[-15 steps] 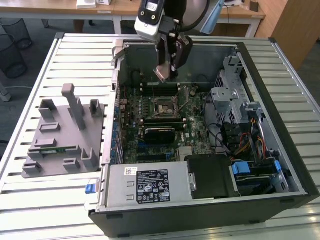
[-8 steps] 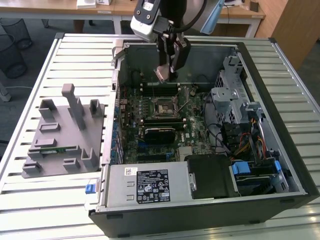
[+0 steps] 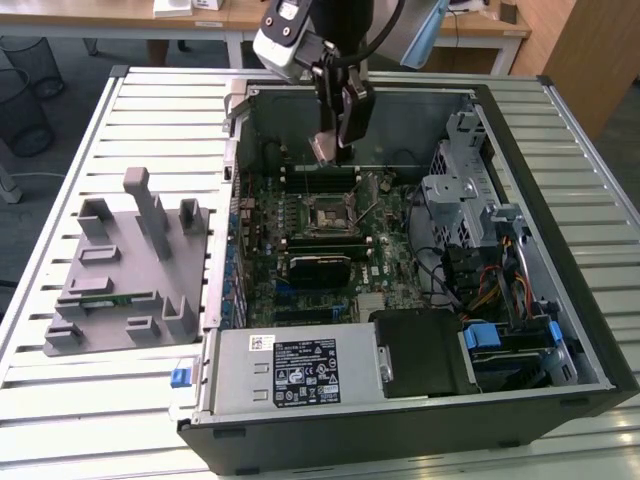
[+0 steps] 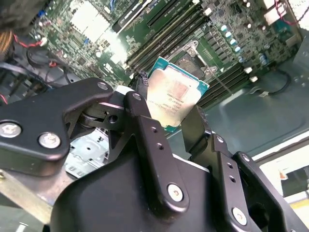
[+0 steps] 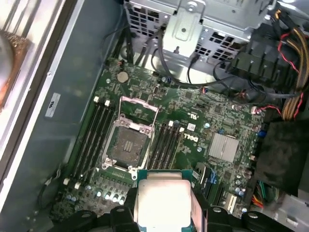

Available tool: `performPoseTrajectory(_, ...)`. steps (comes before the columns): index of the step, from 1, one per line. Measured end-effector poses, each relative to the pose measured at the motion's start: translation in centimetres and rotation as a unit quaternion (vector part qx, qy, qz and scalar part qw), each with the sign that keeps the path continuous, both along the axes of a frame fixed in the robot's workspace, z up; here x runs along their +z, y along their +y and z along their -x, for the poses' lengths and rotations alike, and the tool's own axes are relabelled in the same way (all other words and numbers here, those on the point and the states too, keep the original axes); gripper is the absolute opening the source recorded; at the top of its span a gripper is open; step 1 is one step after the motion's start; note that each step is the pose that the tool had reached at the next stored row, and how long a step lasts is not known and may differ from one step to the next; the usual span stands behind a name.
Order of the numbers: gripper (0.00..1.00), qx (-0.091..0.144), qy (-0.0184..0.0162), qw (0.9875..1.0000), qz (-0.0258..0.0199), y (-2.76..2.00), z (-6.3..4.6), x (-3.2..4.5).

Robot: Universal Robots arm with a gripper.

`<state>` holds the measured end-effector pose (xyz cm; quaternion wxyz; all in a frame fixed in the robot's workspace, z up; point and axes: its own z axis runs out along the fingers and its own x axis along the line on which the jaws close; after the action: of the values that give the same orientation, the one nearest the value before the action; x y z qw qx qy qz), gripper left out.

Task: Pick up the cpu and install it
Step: 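Place the cpu into insertion slot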

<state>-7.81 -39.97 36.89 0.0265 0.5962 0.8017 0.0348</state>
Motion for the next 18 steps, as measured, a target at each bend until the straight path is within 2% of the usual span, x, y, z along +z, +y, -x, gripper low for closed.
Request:
performPoseTrajectory(6, 0.53, -0.034, 0.0000, 0.9994, 0.0000, 0.14, 0.0, -0.19)
performPoseTrajectory(10, 0.53, -0.044, 0.0000, 0.9990, 0.0000, 0.35, 0.0, -0.39)
performPoseTrajectory(18, 0.53, -0.058, 0.0000, 0.9983, -0.0001, 1.10, 0.0, -0.81)
